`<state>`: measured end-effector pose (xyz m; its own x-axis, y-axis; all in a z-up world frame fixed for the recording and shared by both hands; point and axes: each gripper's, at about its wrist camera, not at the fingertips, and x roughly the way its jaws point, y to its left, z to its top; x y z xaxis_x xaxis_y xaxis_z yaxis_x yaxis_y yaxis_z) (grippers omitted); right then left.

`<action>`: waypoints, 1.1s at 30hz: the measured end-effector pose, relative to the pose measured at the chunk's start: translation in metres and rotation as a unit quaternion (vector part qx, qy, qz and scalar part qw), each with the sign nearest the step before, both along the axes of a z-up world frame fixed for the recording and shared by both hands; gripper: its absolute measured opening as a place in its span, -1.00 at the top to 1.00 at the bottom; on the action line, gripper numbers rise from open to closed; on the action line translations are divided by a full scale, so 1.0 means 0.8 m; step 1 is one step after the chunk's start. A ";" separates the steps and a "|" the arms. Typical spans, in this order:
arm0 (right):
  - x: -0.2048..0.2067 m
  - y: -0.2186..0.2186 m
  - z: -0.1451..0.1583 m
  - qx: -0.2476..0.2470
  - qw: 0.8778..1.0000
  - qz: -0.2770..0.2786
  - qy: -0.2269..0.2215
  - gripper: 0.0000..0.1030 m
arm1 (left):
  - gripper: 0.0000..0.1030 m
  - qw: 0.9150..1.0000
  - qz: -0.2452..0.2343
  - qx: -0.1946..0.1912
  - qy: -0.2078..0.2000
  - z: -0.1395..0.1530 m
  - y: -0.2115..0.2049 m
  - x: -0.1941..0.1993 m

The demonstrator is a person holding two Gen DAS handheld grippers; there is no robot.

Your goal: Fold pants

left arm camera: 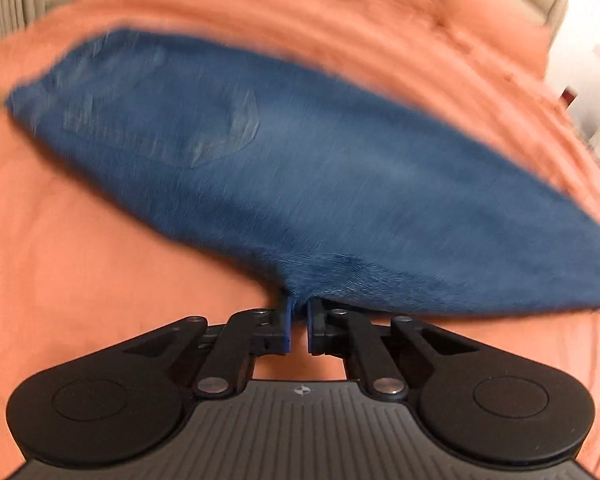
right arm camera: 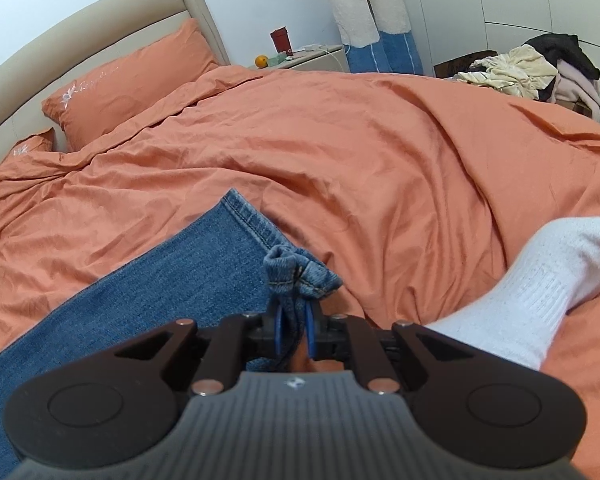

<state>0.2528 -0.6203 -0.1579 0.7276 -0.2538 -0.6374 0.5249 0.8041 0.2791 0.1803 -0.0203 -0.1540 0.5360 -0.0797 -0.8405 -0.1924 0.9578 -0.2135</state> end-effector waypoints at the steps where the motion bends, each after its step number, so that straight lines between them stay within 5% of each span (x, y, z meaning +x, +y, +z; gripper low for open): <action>1: 0.000 0.000 -0.001 0.000 1.000 -0.001 0.002 0.91 | 0.88 1.000 0.001 -0.002 0.009 -0.012 0.002 -0.004; 10: 0.003 0.006 -0.004 -0.019 1.000 -0.002 0.011 0.90 | 1.00 0.999 -0.018 -0.007 0.044 -0.007 0.012 -0.011; 17: 0.001 0.002 -0.006 -0.004 1.000 -0.005 0.004 0.91 | 0.90 0.994 -0.099 0.036 -0.009 0.049 -0.003 -0.028; 24: -0.004 -0.014 -0.007 0.042 0.999 -0.007 -0.014 0.91 | 0.89 0.972 -0.214 0.064 -0.071 0.084 -0.072 0.044; 33: -0.007 -0.034 -0.010 0.104 0.994 -0.004 -0.030 0.90 | 0.89 0.943 -0.315 0.075 -0.082 0.049 -0.200 0.164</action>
